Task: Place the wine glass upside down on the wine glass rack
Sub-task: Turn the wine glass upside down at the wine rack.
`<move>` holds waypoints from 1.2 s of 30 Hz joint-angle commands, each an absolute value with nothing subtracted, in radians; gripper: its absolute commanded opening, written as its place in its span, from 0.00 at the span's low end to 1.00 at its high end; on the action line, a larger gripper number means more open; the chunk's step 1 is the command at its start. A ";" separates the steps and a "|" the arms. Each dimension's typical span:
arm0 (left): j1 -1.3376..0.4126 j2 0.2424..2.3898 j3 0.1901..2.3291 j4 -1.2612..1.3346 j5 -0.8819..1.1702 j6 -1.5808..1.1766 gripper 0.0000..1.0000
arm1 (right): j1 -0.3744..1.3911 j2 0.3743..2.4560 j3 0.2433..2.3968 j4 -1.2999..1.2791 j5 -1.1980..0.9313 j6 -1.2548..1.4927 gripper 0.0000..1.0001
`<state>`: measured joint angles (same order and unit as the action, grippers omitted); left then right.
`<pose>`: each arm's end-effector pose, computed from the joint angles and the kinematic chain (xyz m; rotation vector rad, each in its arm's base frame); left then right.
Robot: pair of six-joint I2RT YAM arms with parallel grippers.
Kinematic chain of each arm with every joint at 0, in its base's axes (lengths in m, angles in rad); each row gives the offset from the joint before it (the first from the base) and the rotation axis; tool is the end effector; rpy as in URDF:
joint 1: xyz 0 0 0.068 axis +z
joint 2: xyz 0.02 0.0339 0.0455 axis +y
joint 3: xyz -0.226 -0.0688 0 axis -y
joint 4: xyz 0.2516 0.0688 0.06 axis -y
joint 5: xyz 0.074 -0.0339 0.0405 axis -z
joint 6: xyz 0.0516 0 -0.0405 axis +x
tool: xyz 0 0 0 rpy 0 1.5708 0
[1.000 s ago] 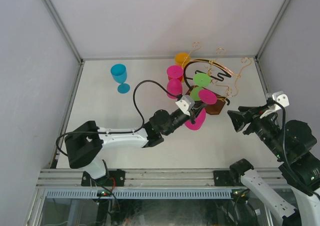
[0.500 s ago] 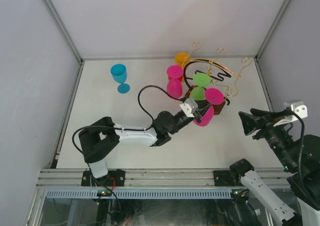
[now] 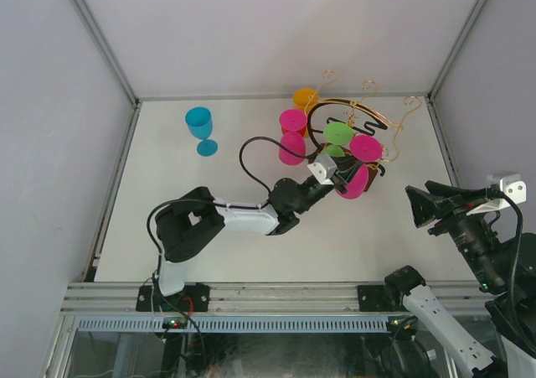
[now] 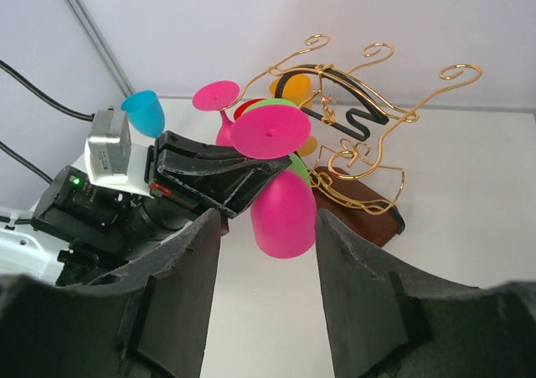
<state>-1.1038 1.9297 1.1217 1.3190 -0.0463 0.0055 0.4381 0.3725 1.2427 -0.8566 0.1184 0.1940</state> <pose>0.1940 -0.3794 0.2461 0.5461 0.9647 -0.9651 0.0488 0.0161 0.4285 -0.0974 1.5685 0.4059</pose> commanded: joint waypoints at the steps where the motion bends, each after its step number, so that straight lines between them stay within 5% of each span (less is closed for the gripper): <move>1: -1.106 1.964 1.206 1.390 -0.044 -0.030 0.00 | 0.435 0.385 1.258 -0.833 0.111 0.190 0.49; 36: -1.089 2.126 1.336 1.396 -0.127 -0.063 0.00 | 0.434 0.397 1.258 -0.824 0.064 0.202 0.48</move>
